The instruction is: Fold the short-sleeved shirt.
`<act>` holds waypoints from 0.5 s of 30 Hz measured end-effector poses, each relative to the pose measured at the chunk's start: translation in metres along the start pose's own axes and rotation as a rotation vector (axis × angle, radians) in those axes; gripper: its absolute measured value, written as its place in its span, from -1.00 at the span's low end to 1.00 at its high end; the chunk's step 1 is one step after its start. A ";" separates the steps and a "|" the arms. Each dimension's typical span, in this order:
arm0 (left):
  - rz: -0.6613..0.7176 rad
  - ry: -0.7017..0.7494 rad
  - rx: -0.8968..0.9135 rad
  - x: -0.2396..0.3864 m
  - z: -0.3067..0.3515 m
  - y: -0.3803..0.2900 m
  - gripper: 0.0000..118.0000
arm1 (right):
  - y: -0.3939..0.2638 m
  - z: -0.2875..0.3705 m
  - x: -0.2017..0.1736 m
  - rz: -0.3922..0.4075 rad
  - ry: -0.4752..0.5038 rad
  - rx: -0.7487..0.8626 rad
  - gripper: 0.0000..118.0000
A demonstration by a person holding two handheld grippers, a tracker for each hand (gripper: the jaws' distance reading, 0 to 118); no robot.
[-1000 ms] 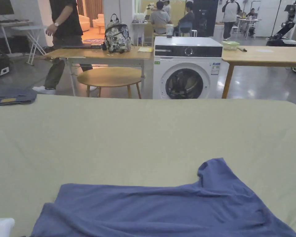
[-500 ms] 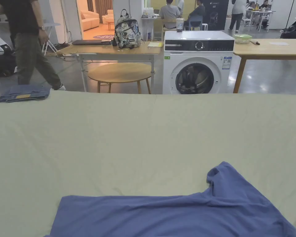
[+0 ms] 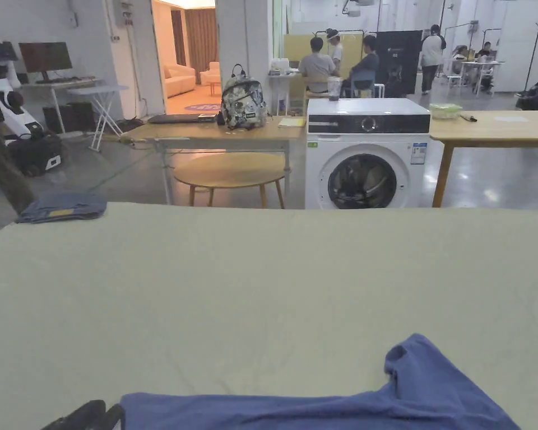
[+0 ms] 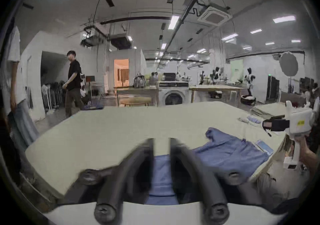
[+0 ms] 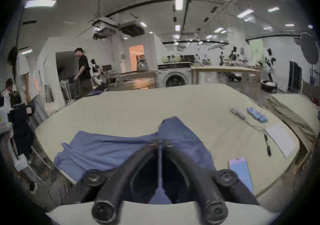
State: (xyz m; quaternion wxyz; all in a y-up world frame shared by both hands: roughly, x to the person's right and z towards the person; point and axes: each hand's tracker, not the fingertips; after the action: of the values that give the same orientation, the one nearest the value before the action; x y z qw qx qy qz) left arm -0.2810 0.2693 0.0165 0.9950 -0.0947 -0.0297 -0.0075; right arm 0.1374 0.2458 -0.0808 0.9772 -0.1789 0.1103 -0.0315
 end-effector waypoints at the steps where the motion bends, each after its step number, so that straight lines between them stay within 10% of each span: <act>1: -0.004 0.004 -0.007 0.003 0.000 -0.002 -1.00 | -0.003 -0.003 -0.003 0.008 0.006 0.002 -1.00; 11: 0.114 0.011 -0.170 -0.052 -0.042 0.020 -0.96 | -0.007 -0.008 -0.003 -0.018 0.071 -0.031 -1.00; 13: 0.093 0.005 -0.300 -0.077 -0.083 0.020 -0.28 | -0.013 -0.011 0.008 -0.029 0.066 -0.036 -1.00; 15: 0.125 -0.023 -0.430 -0.102 -0.129 0.009 -0.15 | -0.017 -0.014 0.015 -0.052 0.062 -0.053 -1.00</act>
State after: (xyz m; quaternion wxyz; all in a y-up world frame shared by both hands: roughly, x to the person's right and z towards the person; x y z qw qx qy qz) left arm -0.3752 0.2552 -0.1181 0.9500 -0.3066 -0.0329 0.0490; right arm 0.1483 0.2231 -0.0905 0.9670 -0.2063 0.1367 -0.0598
